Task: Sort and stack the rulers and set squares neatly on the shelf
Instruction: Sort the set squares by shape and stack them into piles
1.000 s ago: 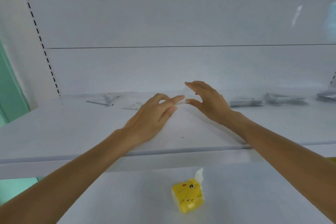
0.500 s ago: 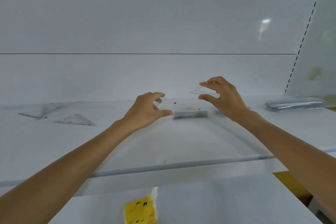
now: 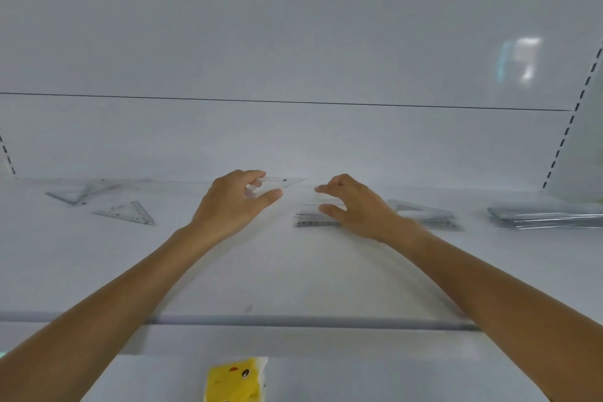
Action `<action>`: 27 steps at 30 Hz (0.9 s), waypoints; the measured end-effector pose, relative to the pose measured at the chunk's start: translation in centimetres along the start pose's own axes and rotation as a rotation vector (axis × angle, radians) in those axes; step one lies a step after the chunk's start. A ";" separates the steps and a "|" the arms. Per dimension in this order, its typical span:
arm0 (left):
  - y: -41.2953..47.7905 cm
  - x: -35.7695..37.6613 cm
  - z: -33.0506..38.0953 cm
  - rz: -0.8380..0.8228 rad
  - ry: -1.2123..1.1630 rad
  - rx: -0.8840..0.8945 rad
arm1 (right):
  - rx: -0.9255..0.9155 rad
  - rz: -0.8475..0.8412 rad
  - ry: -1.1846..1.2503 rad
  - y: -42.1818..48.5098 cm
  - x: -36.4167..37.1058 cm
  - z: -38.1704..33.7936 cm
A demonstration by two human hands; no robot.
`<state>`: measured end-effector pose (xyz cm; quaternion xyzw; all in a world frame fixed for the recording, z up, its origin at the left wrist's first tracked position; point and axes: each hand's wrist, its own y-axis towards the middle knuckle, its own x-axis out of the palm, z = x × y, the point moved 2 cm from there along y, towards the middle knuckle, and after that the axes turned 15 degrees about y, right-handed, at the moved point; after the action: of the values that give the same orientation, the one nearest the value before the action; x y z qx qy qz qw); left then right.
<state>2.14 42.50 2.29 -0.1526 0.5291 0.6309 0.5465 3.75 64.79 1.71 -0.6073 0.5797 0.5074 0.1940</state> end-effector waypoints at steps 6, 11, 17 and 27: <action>-0.3 0.6 -1.0 -0.033 0.012 -0.074 | 0.022 -0.185 -0.162 -0.2 1.9 0.3; 0.6 0.7 0.6 -0.038 -0.033 -0.056 | 0.015 -0.209 -0.189 -0.4 1.9 0.0; 1.6 1.1 2.2 -0.028 -0.092 -0.061 | 0.018 -0.174 -0.173 -0.9 0.9 0.5; 1.6 2.3 3.2 -0.063 -0.099 -0.044 | -0.124 0.008 -0.228 -2.0 -0.6 0.4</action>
<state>1.23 46.57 2.57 -0.1494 0.4824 0.6317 0.5881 5.48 65.92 1.41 -0.5544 0.5238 0.6086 0.2188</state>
